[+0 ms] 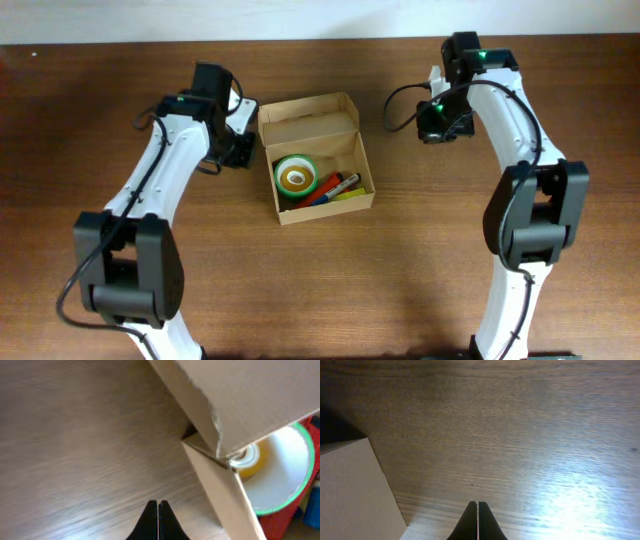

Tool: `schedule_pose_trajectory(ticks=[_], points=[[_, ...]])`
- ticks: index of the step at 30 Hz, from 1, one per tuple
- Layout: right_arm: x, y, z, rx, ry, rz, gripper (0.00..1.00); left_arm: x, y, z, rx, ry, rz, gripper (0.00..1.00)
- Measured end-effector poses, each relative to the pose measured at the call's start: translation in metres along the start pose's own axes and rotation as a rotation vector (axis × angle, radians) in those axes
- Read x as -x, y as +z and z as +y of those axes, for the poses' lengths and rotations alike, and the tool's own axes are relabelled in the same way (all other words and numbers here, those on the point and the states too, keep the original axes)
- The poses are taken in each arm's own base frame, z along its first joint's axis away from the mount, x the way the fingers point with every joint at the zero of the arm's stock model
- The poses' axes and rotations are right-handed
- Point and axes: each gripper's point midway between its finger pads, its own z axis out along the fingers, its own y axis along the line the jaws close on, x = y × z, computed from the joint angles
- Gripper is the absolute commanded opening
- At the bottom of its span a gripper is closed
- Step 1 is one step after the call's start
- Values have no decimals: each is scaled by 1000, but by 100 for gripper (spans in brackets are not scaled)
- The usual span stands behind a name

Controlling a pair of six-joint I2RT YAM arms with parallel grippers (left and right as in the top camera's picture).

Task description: Pack container

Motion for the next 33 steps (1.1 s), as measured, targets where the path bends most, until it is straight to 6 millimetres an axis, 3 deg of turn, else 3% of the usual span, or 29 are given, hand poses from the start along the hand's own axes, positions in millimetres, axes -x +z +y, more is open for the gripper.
schedule_pose_trajectory(ticks=[5,10,14,17,19,23,28,33], points=[[-1,5,12,78,-32,13,4,1,27,13,-181,-138,-11,2],[-2,-1,45,278,-121,7,4,10,26,36,-366,-295,-84,2],[0,-15,69,482,-162,-26,4,18,15,33,-496,-331,-134,2],[9,-28,69,661,-115,-58,4,18,26,21,-612,-352,-118,2],[12,-20,59,733,-50,-42,4,13,38,16,-671,-377,-88,2],[14,13,48,813,62,26,4,6,52,12,-720,-404,-57,2],[14,41,59,895,124,85,4,12,51,13,-725,-385,-87,2],[19,46,83,921,82,74,4,20,55,17,-722,-386,-119,2]])
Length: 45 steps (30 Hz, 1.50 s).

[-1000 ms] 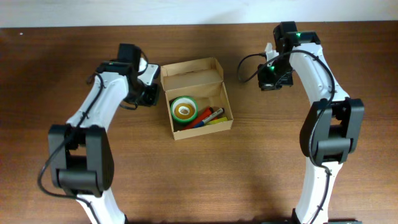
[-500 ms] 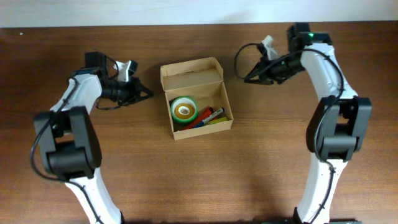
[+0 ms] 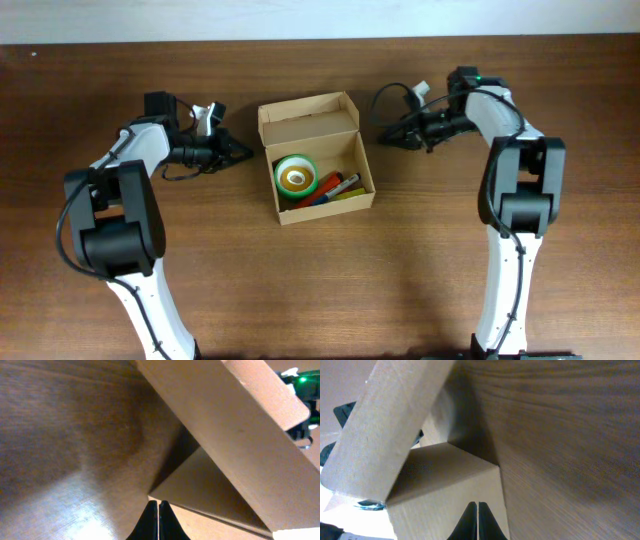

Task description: Pack container

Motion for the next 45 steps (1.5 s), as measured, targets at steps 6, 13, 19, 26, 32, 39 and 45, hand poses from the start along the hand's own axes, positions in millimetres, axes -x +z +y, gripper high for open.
schedule_pose_trajectory(ticks=[6,13,19,26,32,39,45], points=[[2,26,17,21,-28,20,4,-3,19,16,-16,-45,17,2],[3,29,20,30,-8,20,4,9,39,-5,-50,12,-6,2],[2,29,24,48,0,22,4,15,50,-22,-92,50,-19,2],[1,36,33,76,-23,32,4,34,46,-39,-173,112,-79,2],[2,35,44,125,-33,36,4,40,42,-52,-240,139,-88,2],[20,13,89,114,-107,5,4,65,25,-86,-312,234,-116,2],[22,-9,123,46,-176,-15,4,68,19,-96,-322,249,-118,2]])
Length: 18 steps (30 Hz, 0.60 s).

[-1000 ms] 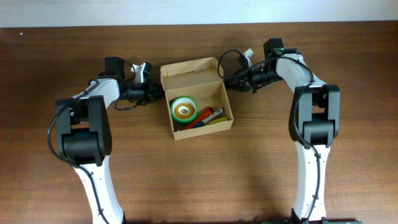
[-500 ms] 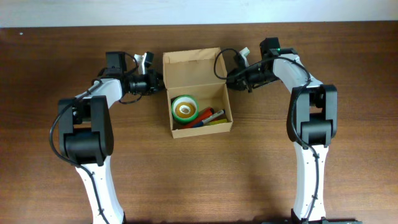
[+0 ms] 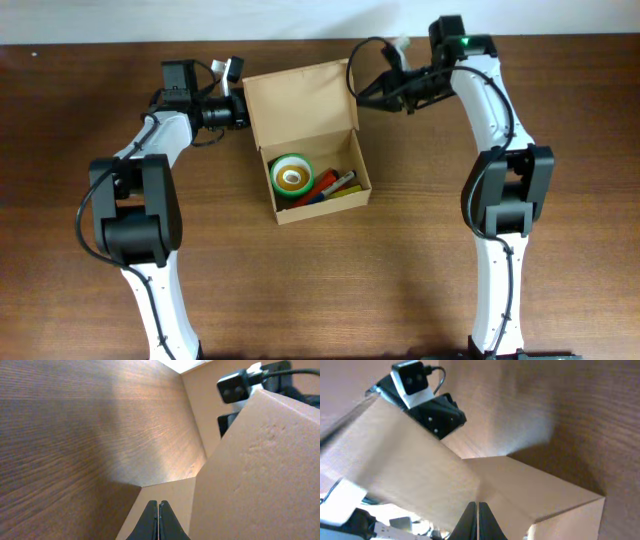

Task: Pack container
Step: 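Swing the lid closed over the box with both grippers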

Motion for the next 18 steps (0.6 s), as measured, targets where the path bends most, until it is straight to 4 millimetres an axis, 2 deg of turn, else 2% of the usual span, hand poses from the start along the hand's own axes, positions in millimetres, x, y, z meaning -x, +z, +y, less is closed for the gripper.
schedule_pose_trajectory(ticks=[3,10,12,15,18], points=[[3,-5,8,-14,-28,-8,4,0,-7,-17,19,6,9,2],[-3,3,8,-39,-28,15,4,3,-38,-83,129,158,11,2],[-10,7,11,-42,-14,39,4,-1,-41,-90,139,171,20,2],[-20,7,15,-84,-14,72,4,-15,-39,-88,159,143,66,2],[-25,0,26,-156,-63,86,4,-33,-26,-90,174,133,131,2]])
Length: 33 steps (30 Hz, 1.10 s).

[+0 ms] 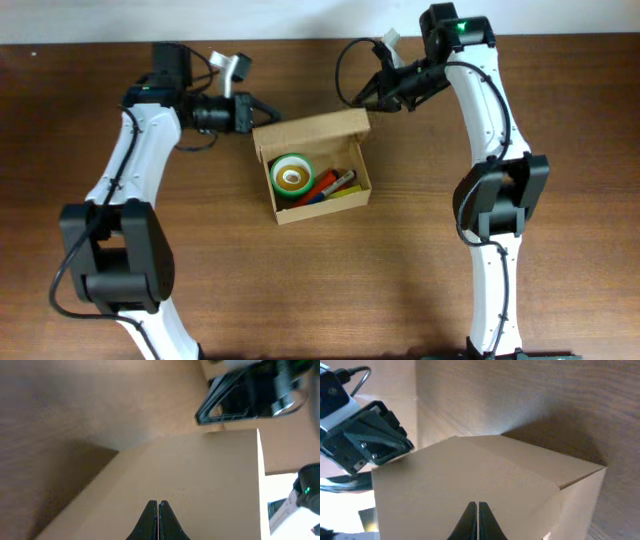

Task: Pack container
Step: 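Swing the lid closed over the box with both grippers, then press down on the closed lid with both grippers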

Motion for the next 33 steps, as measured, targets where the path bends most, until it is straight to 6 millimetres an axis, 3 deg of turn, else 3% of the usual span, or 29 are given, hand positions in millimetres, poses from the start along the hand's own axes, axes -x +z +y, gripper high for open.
schedule_pose_trajectory(ticks=[4,6,11,16,20,22,25,28,33], points=[[-10,-8,11,-106,-51,26,4,-14,21,-18,23,34,70,2],[-17,-9,12,-161,-71,47,4,-19,23,-29,53,53,94,2],[-20,-5,4,-284,-114,70,4,-26,-2,-48,184,86,104,2],[-38,-29,24,-412,-140,57,4,-46,-22,-48,338,96,171,2],[-68,-58,54,-515,-173,27,4,-61,-18,-50,449,150,243,2],[-96,-77,73,-584,-195,14,4,-65,-17,-56,508,203,266,2],[-134,-87,83,-651,-221,25,4,-69,-25,-65,601,271,279,2],[-150,-74,77,-709,-257,63,4,-66,-35,-64,670,296,266,2],[-135,-21,43,-754,-286,106,4,-65,-44,-50,758,302,271,2]])
